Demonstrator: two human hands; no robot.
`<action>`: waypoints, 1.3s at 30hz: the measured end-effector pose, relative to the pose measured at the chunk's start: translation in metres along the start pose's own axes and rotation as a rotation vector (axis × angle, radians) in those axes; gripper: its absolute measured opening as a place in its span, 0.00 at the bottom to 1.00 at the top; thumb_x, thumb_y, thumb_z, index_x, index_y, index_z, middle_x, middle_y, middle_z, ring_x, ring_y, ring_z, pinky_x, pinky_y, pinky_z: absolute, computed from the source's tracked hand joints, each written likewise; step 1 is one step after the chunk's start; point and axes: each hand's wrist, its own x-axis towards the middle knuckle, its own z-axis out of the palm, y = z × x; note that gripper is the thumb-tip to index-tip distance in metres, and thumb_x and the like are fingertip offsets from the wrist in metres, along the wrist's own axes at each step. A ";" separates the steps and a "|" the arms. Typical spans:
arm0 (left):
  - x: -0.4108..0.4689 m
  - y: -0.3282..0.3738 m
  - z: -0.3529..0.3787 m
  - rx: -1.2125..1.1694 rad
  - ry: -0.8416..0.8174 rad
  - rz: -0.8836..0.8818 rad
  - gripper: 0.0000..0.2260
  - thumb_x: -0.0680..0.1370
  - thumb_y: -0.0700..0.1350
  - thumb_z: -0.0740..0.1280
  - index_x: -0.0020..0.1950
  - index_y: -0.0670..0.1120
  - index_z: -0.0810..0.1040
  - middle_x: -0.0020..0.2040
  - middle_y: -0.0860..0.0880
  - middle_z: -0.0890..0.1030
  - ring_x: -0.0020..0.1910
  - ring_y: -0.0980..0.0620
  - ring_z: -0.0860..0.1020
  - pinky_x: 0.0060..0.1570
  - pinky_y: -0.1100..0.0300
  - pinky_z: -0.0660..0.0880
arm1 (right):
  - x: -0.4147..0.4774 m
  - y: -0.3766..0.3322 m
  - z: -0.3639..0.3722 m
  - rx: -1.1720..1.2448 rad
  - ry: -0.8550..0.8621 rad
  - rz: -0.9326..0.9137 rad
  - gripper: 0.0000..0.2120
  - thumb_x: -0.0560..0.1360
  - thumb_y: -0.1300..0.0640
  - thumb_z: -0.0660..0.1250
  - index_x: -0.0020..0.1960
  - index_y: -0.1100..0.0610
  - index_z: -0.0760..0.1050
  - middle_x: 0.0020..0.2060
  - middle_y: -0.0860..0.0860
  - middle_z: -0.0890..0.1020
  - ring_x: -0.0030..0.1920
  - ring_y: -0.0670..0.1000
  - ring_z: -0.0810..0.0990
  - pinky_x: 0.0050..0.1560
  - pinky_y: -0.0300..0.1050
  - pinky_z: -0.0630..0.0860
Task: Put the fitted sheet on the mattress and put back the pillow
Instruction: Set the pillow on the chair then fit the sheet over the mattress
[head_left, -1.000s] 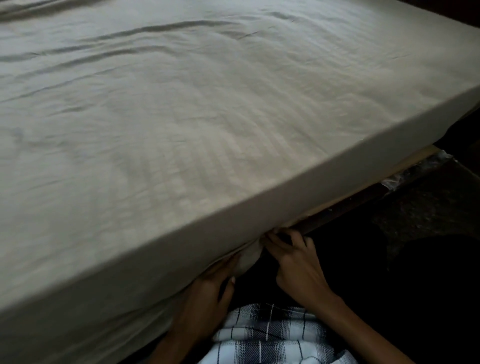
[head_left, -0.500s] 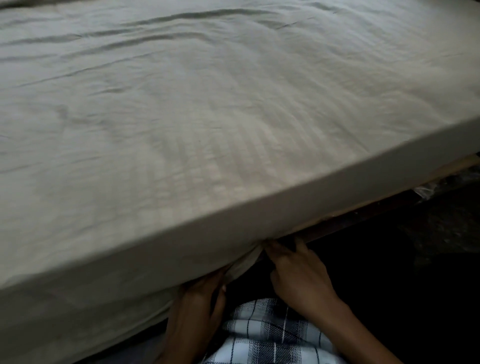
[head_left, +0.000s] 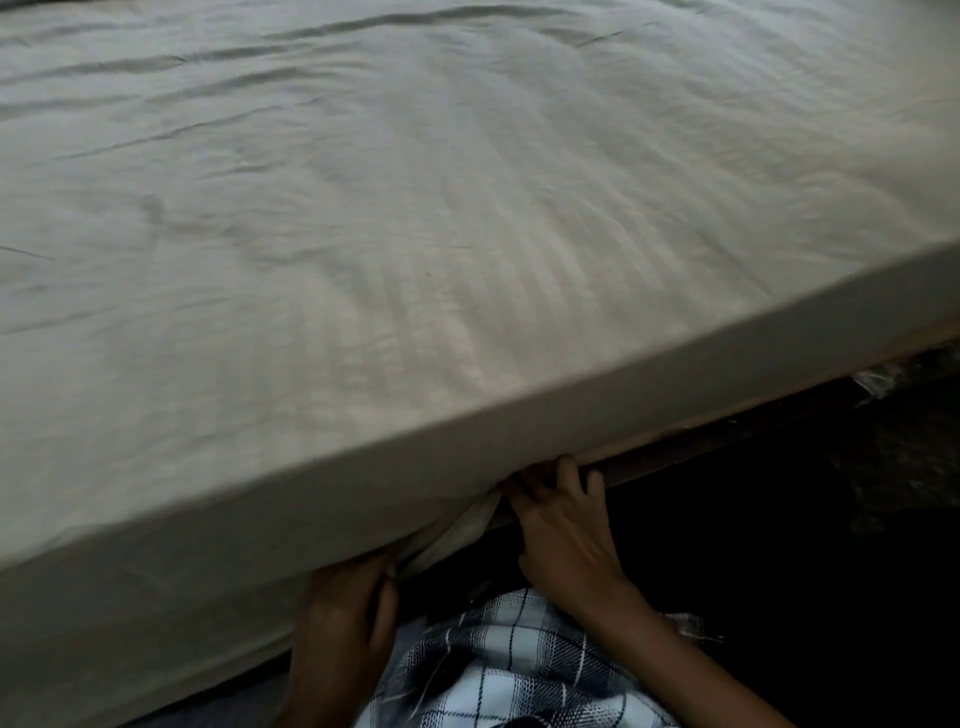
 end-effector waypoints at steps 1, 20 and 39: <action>-0.001 0.001 0.002 0.002 -0.037 0.028 0.12 0.75 0.45 0.57 0.55 0.48 0.75 0.45 0.42 0.83 0.46 0.49 0.73 0.48 0.57 0.67 | 0.000 -0.004 0.005 -0.009 0.016 0.038 0.24 0.56 0.55 0.59 0.50 0.51 0.79 0.48 0.48 0.82 0.48 0.56 0.68 0.43 0.50 0.62; 0.010 -0.031 -0.008 0.246 -0.270 -0.081 0.27 0.82 0.59 0.44 0.52 0.51 0.82 0.42 0.51 0.84 0.37 0.50 0.83 0.35 0.62 0.76 | -0.015 -0.031 0.016 0.100 -0.002 -0.135 0.29 0.58 0.54 0.53 0.55 0.57 0.80 0.52 0.49 0.82 0.54 0.56 0.80 0.52 0.49 0.78; -0.009 -0.002 -0.010 0.031 -0.204 -0.174 0.20 0.77 0.50 0.57 0.65 0.47 0.76 0.61 0.49 0.79 0.58 0.50 0.77 0.59 0.60 0.68 | -0.002 -0.060 0.019 -0.053 -0.128 -0.055 0.35 0.49 0.51 0.74 0.57 0.53 0.79 0.51 0.54 0.81 0.53 0.59 0.67 0.52 0.53 0.61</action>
